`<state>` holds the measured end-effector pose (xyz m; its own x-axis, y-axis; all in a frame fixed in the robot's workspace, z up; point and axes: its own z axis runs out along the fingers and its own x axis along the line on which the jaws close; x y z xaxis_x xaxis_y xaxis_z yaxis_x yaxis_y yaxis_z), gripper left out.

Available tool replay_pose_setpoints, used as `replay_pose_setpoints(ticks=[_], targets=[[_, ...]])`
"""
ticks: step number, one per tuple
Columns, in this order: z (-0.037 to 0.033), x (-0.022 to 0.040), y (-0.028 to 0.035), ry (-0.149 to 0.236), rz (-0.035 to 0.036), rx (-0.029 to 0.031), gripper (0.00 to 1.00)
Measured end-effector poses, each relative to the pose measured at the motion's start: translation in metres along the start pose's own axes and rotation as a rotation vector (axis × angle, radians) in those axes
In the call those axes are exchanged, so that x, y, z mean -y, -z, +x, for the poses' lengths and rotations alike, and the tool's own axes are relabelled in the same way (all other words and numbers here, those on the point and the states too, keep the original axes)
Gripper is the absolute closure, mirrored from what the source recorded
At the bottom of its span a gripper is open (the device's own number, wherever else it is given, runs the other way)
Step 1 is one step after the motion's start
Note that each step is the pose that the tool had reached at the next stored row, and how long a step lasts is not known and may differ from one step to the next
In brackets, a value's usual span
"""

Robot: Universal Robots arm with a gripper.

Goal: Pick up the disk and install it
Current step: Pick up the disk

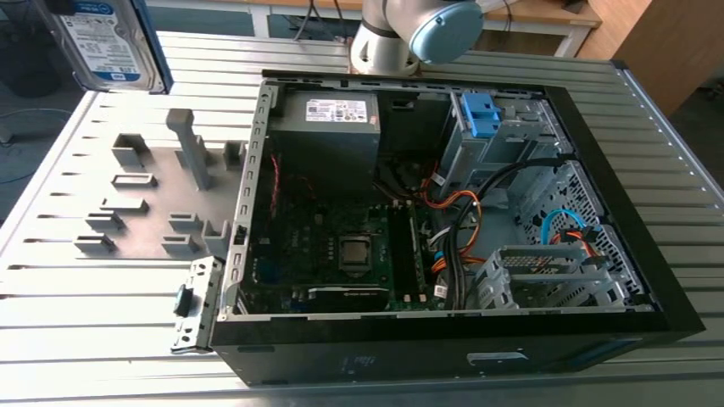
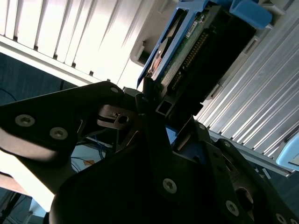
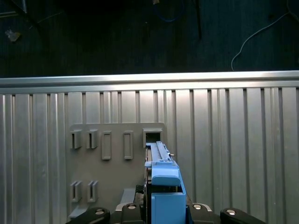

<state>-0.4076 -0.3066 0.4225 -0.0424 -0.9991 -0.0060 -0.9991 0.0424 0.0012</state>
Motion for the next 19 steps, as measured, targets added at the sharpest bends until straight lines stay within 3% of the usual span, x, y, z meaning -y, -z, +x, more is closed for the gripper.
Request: replay_pose_setpoints(ticks=[19], targets=[[-0.0001,0.0,0.017,0.0,0.0,0.0,0.64]])
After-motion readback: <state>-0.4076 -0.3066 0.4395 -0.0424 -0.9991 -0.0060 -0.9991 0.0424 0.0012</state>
